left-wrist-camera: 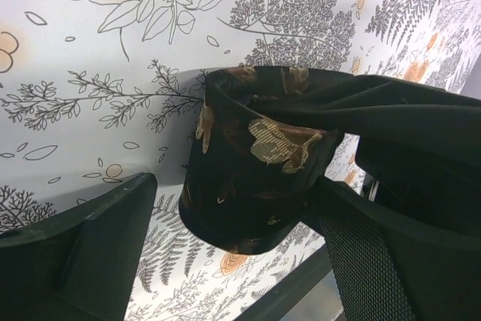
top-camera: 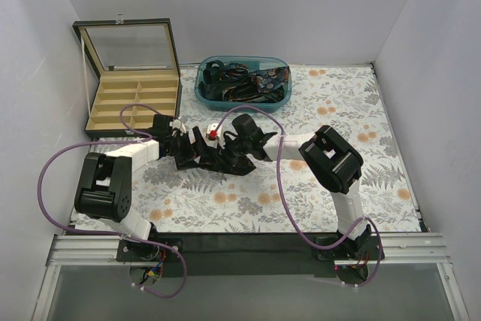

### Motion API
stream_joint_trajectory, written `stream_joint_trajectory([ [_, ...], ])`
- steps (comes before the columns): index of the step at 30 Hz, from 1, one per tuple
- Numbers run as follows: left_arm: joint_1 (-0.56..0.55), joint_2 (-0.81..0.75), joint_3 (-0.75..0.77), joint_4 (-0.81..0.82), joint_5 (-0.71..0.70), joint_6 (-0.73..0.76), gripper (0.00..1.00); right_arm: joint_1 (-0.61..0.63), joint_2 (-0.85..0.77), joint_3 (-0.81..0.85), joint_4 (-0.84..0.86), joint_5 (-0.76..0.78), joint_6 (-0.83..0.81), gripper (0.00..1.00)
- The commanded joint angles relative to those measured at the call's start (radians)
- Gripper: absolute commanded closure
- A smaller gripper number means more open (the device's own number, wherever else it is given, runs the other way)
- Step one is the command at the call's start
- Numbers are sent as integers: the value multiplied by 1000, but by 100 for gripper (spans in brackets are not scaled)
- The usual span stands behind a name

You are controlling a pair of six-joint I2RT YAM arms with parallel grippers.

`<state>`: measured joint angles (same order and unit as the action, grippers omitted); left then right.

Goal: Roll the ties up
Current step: Roll the tie

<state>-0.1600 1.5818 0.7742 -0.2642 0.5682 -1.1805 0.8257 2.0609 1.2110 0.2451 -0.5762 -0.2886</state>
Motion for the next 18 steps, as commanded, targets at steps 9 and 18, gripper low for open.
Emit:
stream_joint_trajectory([
  [9, 2, 12, -35, 75, 41, -53, 24, 1, 18, -48, 5, -16, 26, 51],
  [18, -35, 26, -46, 105, -11, -91, 36, 1, 19, -56, 22, -31, 39, 51],
])
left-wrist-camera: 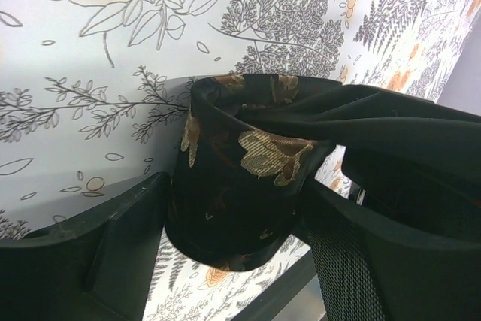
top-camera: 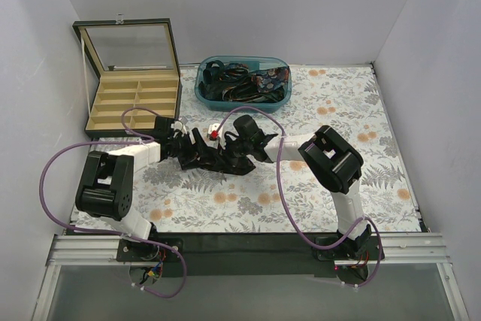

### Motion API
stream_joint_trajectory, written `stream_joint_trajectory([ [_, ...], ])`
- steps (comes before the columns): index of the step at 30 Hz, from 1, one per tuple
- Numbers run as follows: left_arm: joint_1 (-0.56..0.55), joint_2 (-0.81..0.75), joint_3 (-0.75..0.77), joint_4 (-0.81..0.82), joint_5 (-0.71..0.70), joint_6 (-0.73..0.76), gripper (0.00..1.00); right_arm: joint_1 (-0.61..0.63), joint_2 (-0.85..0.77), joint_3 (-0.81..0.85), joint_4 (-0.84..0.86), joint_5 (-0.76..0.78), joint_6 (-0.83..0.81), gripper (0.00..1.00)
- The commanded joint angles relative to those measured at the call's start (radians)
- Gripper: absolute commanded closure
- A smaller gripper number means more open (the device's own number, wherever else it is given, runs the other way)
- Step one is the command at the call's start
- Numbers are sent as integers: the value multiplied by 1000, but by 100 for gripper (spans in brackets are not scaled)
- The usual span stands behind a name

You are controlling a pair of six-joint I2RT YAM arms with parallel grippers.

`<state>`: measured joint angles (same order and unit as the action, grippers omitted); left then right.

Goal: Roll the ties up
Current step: Roll the tie

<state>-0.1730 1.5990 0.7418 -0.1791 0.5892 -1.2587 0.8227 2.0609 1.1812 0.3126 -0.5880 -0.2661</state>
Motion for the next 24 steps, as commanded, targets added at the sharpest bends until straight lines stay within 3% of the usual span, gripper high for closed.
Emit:
stream_joint_trajectory([
  [1, -37, 15, -16, 24, -38, -22, 36, 4, 18, -26, -46, -21, 18, 51],
  [10, -88, -13, -19, 18, -149, -25, 54, 3, -44, -48, -44, -6, 22, 47],
  [16, -138, -40, -10, -20, -244, -11, 60, -19, -131, -87, -46, 30, 37, 29],
  [24, -190, -114, 39, -129, -432, 13, 62, -83, -304, -221, -46, 126, 117, 22],
])
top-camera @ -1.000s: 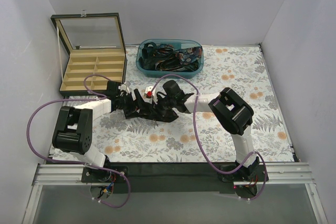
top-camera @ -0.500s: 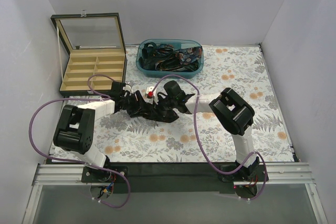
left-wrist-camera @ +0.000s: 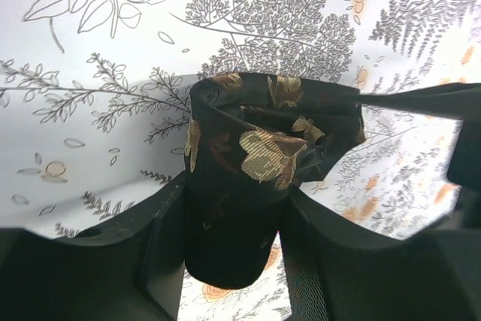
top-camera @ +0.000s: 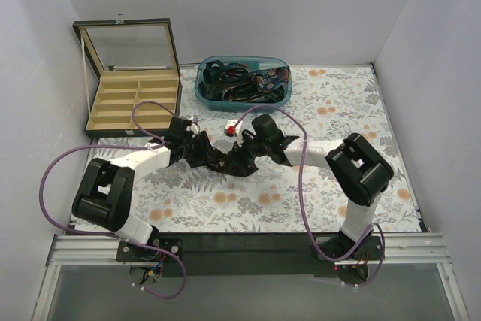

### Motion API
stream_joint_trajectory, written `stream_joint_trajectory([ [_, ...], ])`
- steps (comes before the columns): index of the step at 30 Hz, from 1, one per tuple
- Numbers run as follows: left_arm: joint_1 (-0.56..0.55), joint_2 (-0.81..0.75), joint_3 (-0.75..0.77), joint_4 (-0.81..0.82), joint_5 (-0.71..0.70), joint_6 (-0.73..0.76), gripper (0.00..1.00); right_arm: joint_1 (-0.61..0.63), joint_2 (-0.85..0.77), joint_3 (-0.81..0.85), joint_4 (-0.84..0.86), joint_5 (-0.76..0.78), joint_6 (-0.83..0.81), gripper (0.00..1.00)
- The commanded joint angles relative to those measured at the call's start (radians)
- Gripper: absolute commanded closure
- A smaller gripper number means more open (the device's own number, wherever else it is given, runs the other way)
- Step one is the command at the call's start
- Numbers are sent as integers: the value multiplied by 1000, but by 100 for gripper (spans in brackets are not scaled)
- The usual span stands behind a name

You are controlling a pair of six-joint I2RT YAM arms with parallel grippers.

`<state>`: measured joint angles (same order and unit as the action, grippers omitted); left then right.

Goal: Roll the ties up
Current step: Roll the tie

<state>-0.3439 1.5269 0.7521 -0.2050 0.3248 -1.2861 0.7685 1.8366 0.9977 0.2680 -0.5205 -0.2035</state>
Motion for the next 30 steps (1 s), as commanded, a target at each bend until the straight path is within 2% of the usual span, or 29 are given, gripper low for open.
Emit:
stream_joint_trajectory([
  [1, -38, -56, 38, -135, -196, 50, 62, -35, -95, -66, -3, 75, 71, 22],
  [2, -50, -62, 55, -151, -257, 53, 62, -41, -106, -83, -3, 95, 91, 22],
  [7, -113, -80, 93, -218, -388, 45, 63, -74, -186, -177, -3, 157, 197, 22],
  [14, -116, -71, 102, -220, -345, -5, 64, -87, -154, -156, -1, 145, 312, 32],
  [18, -118, -77, 107, -220, -354, -19, 64, -87, -90, -107, 3, 146, 389, 40],
  [25, -116, -85, 101, -200, -371, -48, 64, -87, -30, -111, 20, 154, 492, 48],
  [30, -118, -93, 96, -195, -404, -65, 65, -87, -4, -140, 46, 128, 541, 61],
])
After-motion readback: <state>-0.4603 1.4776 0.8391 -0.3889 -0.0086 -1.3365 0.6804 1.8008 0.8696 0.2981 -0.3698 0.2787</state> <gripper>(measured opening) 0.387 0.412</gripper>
